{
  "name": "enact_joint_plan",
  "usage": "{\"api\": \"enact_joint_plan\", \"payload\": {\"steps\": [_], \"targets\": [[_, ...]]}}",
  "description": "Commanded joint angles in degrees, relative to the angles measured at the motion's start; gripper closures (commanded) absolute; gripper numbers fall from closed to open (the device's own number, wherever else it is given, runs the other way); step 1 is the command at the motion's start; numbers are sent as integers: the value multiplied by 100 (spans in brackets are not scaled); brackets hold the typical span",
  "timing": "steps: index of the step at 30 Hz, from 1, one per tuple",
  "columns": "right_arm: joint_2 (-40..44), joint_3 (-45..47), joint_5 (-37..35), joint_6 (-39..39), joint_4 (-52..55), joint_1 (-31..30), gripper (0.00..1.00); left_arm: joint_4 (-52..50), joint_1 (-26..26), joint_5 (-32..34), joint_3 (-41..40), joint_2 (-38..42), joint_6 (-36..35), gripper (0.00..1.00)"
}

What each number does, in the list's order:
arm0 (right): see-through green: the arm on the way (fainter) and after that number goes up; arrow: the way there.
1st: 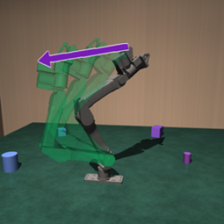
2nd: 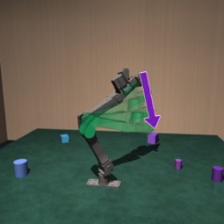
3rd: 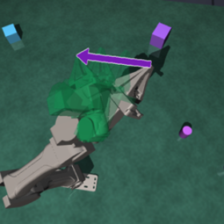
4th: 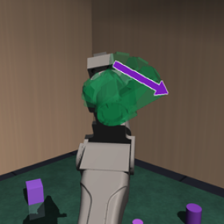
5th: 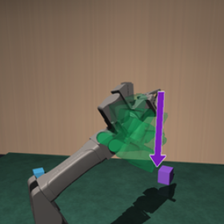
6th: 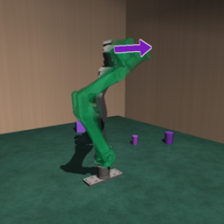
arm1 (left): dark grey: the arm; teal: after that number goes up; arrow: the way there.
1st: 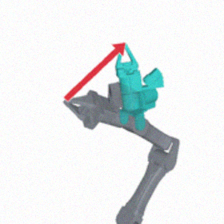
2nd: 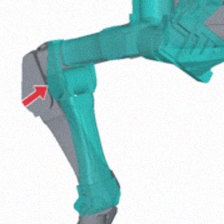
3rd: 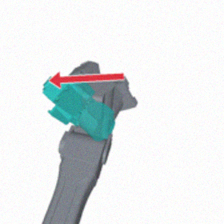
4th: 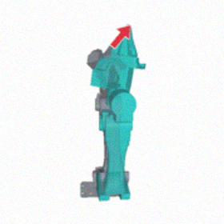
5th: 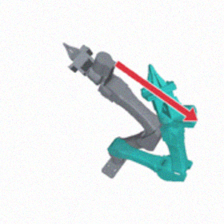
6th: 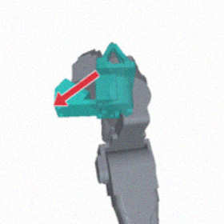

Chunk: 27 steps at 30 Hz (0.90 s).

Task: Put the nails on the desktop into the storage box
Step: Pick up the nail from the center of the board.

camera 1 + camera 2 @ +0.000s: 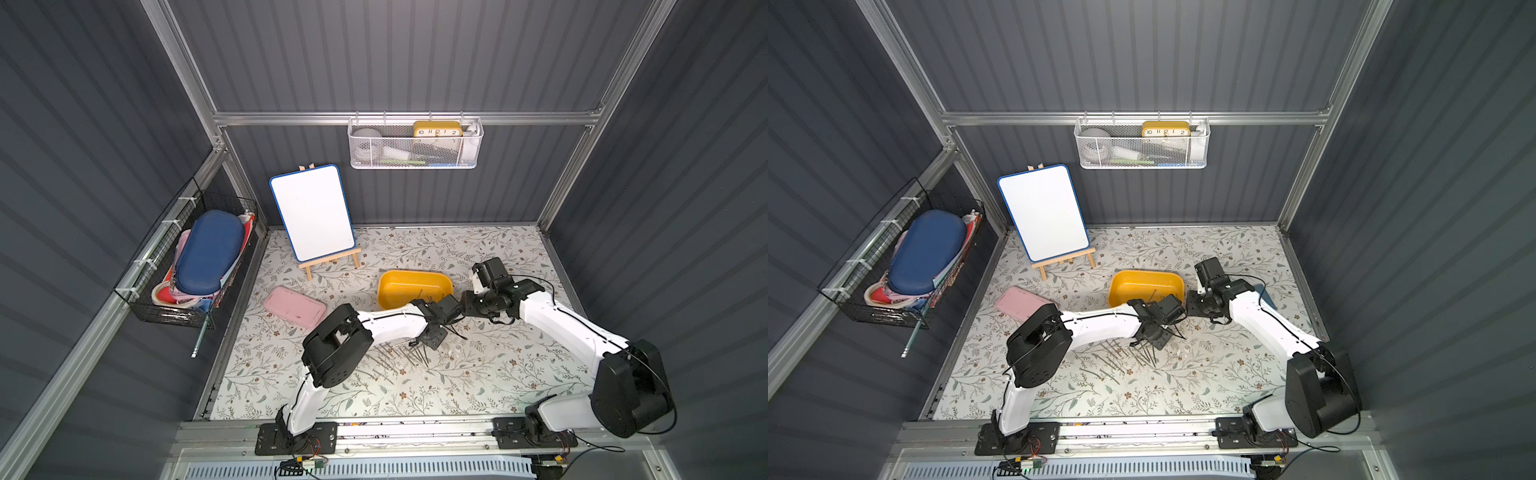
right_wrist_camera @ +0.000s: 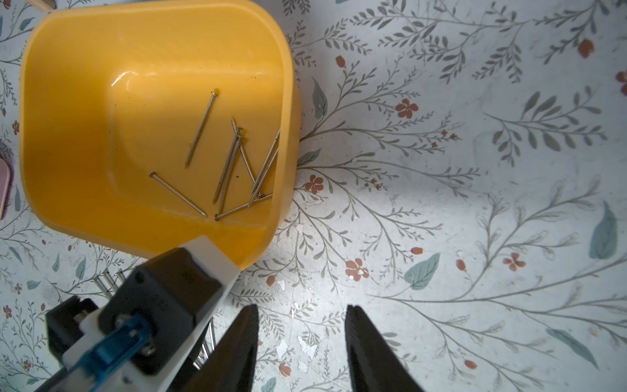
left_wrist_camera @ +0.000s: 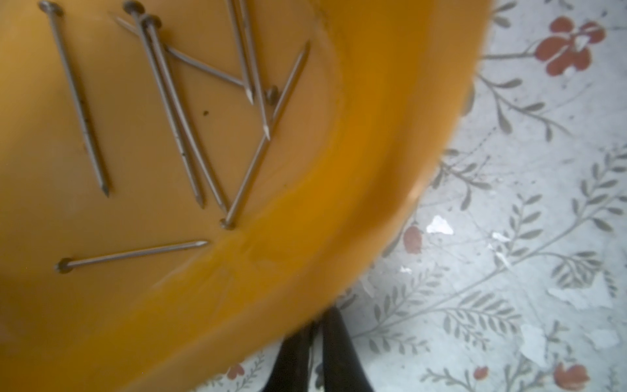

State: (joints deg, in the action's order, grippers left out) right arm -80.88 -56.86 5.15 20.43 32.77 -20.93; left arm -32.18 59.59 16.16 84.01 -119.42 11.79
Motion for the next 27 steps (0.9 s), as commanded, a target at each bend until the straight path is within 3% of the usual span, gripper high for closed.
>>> {"api": "enact_joint_plan", "payload": {"steps": [1, 3, 16, 27], "targets": [[90, 61, 24, -65, 16, 21, 54, -253, -53, -167, -155, -267, -77, 95], [84, 61, 43, -52, 10, 19, 54, -247, -54, -142, -138, -258, -73, 100], [39, 51, -66, -36, -8, 22, 54, -467, -53, 103, 661, -198, -168, 100], [-60, 79, -139, -48, -35, 48, 54, -929, 49, -838, 1272, 299, -264, 100]]}}
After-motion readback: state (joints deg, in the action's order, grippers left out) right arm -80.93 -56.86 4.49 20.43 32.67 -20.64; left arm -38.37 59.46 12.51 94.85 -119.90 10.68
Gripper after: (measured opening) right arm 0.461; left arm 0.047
